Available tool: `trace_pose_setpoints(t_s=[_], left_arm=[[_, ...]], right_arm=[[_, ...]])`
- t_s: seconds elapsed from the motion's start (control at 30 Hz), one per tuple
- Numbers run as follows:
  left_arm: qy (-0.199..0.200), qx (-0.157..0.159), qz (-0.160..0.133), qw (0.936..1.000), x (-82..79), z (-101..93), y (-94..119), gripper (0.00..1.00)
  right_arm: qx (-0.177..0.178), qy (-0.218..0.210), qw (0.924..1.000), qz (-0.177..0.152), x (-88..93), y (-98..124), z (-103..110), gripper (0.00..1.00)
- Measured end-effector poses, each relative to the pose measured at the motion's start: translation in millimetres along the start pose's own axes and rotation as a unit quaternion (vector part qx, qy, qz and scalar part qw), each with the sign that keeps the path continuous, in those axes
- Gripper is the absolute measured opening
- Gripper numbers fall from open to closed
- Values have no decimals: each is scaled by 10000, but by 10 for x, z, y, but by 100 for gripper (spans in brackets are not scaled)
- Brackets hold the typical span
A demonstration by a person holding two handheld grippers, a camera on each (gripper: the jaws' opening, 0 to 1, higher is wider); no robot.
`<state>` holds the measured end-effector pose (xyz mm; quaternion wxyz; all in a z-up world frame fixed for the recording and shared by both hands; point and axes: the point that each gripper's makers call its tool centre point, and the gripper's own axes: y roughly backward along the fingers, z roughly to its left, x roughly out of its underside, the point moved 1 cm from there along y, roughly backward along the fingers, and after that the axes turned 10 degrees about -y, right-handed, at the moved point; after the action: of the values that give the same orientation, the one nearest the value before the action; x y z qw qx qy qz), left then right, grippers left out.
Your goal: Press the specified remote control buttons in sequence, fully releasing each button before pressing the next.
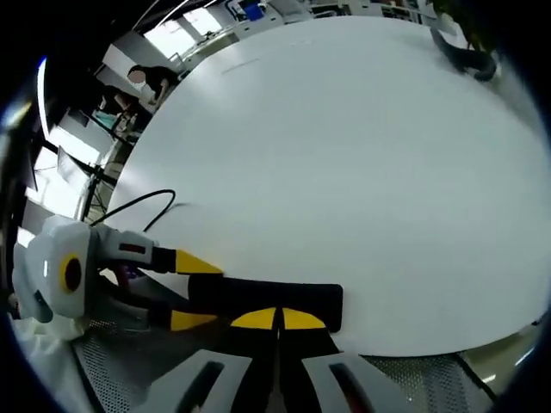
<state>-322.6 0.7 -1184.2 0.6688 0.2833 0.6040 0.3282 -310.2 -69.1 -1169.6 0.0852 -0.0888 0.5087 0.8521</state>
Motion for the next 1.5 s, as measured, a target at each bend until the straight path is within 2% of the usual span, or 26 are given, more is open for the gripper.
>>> trace_pose_setpoints(t_s=[0.2, 0.4, 0.6, 0.9, 1.2, 1.37, 1.5], left_arm=[[4, -2, -5, 10000, -1, -1, -1, 25], [5, -11, -31, 10000, 0, -1, 1, 25], [12, -9, -39, 10000, 0, 2, 2, 25], [10, -8, -54, 10000, 1, -3, 4, 25], [-5, -10, -31, 10000, -9, -12, 0, 25], [2, 0, 6, 10000, -10, -11, 0, 24], [-86, 5, 68, 9999, -17, -15, -3, 24]], right_arm=[[-5, 120, 9999, -19, -11, -36, 19, 0], [144, 328, 9993, 40, 4, -67, 13, 0], [365, 762, 9964, 41, 8, -73, 26, 0], [219, 301, 9993, -60, -1, -64, -7, 0], [167, 224, 9996, -19, 0, -56, -2, 0], [153, 324, 9994, -30, -4, -63, 15, 0], [-85, 414, 9990, -135, -39, -68, 93, 0]])
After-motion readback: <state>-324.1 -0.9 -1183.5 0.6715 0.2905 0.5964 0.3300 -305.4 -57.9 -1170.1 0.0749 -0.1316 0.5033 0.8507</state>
